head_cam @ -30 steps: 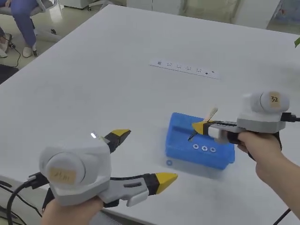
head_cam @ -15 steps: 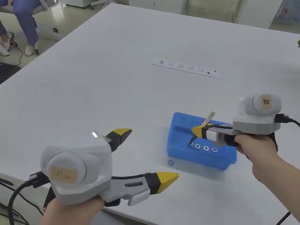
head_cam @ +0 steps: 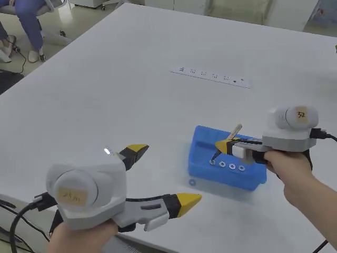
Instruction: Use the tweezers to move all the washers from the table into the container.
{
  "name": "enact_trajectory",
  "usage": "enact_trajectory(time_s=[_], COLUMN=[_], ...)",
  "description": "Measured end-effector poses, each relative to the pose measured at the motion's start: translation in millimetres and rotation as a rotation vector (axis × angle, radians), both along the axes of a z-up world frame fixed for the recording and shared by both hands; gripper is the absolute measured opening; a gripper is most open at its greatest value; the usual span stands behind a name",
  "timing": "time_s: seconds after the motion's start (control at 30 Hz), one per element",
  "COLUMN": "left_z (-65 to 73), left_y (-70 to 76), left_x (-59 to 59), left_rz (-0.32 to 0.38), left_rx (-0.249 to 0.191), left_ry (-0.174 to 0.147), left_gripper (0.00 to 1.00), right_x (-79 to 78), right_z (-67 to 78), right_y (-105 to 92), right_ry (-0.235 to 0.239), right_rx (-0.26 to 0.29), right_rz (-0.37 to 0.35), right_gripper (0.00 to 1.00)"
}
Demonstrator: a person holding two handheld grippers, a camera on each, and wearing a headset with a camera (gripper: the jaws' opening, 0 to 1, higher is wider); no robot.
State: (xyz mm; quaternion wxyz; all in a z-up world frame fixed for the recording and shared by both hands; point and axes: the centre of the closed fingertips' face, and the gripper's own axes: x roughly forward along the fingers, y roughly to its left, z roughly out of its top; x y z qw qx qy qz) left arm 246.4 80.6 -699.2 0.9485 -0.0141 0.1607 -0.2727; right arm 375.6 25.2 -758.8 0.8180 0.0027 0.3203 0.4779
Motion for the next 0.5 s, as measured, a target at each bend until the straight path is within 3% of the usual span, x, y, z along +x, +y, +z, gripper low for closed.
enact_trajectory(time_s=[0.17, 0.27, 0.43, 0.5], left_z=[-0.5, -0.7, -0.9, -1.2], left_y=[-0.9, -0.6, -0.7, -1.0], left_x=[-0.3, -0.1, -0.3, -0.5], left_rz=[-0.005, -0.004, -0.006, -0.008], left_rx=[0.002, 0.003, 0.002, 0.004], left_ry=[0.003, 0.002, 0.002, 0.002], left_gripper=[0.85, 0.85, 0.85, 0.85], right_x=[-5.8, -10.5, -30.6, -40.5], right_z=[11.3, 27.2, 56.2, 58.1], right_y=[2.9, 8.6, 23.2, 27.6], right_ry=[-0.026, -0.067, -0.136, -0.144], right_rx=[0.027, 0.084, 0.192, 0.193], right_rz=[0.011, 0.023, 0.099, 0.135], right_gripper=[0.03, 0.03, 0.03, 0.03])
